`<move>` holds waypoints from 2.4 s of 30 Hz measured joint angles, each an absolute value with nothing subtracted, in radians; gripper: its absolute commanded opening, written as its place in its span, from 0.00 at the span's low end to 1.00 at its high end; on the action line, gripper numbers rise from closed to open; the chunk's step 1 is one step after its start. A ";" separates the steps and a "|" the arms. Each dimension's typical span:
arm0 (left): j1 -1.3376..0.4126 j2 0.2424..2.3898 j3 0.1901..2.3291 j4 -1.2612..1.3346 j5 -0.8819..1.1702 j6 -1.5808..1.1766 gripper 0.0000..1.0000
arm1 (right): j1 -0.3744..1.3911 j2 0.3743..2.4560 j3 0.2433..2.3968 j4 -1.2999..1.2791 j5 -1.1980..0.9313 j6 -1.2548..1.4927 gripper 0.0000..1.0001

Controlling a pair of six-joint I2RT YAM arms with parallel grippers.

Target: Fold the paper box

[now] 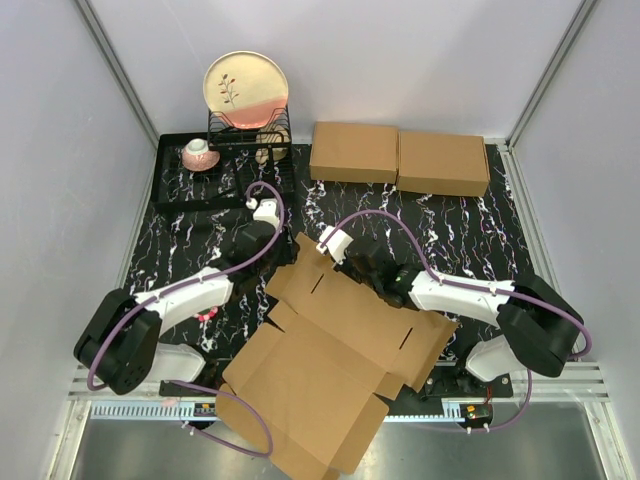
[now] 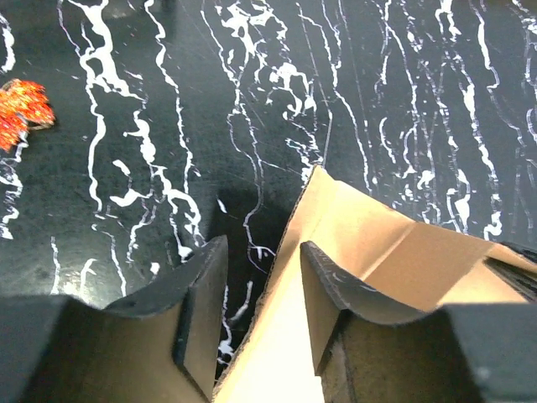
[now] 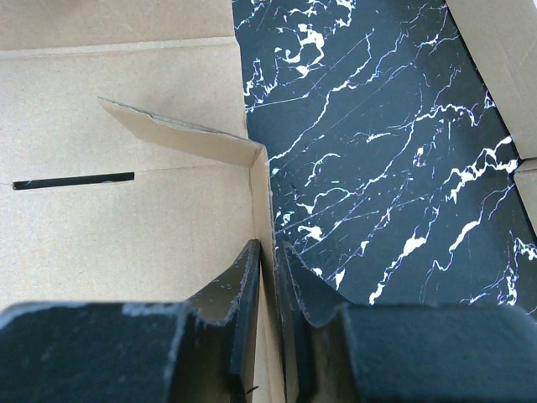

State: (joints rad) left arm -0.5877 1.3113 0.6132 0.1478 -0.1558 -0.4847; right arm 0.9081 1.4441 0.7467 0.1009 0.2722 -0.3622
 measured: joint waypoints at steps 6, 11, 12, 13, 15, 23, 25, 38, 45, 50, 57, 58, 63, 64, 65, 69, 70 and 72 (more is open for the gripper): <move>-0.588 1.176 0.590 0.083 -0.213 -0.521 0.68 | 0.908 1.445 0.747 0.099 0.273 -0.362 0.20; -0.588 0.865 0.589 -0.043 -0.328 -0.539 0.62 | 0.908 1.454 0.748 0.096 0.278 -0.361 0.20; -0.588 0.825 0.588 -0.063 -0.333 -0.552 0.62 | 0.908 1.455 0.748 0.094 0.279 -0.361 0.20; -0.591 0.783 0.585 -0.084 -0.335 -0.580 0.63 | 0.908 1.456 0.748 0.092 0.279 -0.360 0.20; -0.607 0.746 0.563 -0.114 -0.334 -0.632 0.65 | 0.908 1.458 0.750 0.088 0.280 -0.358 0.20; -0.784 0.773 0.409 -0.342 -0.313 -0.848 0.68 | 0.909 1.462 0.762 0.077 0.276 -0.348 0.20; -0.803 0.794 0.405 -0.373 -0.322 -0.888 0.69 | 0.909 1.467 0.765 0.076 0.276 -0.344 0.20; -0.876 0.909 0.372 -0.388 -0.334 -0.966 0.58 | 0.909 1.475 0.766 0.076 0.269 -0.329 0.20; -0.895 0.858 0.341 -0.364 -0.334 -0.964 0.30 | 0.909 1.475 0.766 0.073 0.270 -0.328 0.20; -0.936 0.697 0.293 -0.278 -0.329 -0.931 0.20 | 0.909 1.475 0.767 0.067 0.270 -0.328 0.20; -1.010 0.743 0.289 -0.179 -0.323 -0.861 0.17 | 0.909 1.476 0.767 0.063 0.269 -0.324 0.20; -1.027 0.767 0.292 -0.173 -0.324 -0.850 0.21 | 0.909 1.477 0.767 0.063 0.269 -0.324 0.19; -1.113 0.842 0.303 -0.197 -0.354 -0.841 0.59 | 0.909 1.478 0.767 0.062 0.269 -0.320 0.20; -1.118 0.817 0.303 -0.216 -0.375 -0.858 0.71 | 0.909 1.478 0.767 0.062 0.269 -0.319 0.20; -1.119 0.785 0.303 -0.234 -0.397 -0.866 0.95 | 0.909 1.478 0.767 0.062 0.269 -0.318 0.19; -1.118 0.624 0.310 -0.313 -0.501 -0.918 0.99 | 0.910 1.478 0.767 0.062 0.268 -0.318 0.19; -1.118 0.588 0.315 -0.333 -0.531 -0.929 0.99 | 0.910 1.478 0.767 0.062 0.268 -0.318 0.20; -1.118 0.544 0.322 -0.359 -0.571 -0.942 0.96 | 0.910 1.478 0.767 0.062 0.268 -0.318 0.19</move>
State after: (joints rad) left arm -1.1175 0.5438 0.3222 -0.3592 -0.5709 -0.9417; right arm 0.9100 1.4780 0.7666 0.0620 0.2680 -0.3176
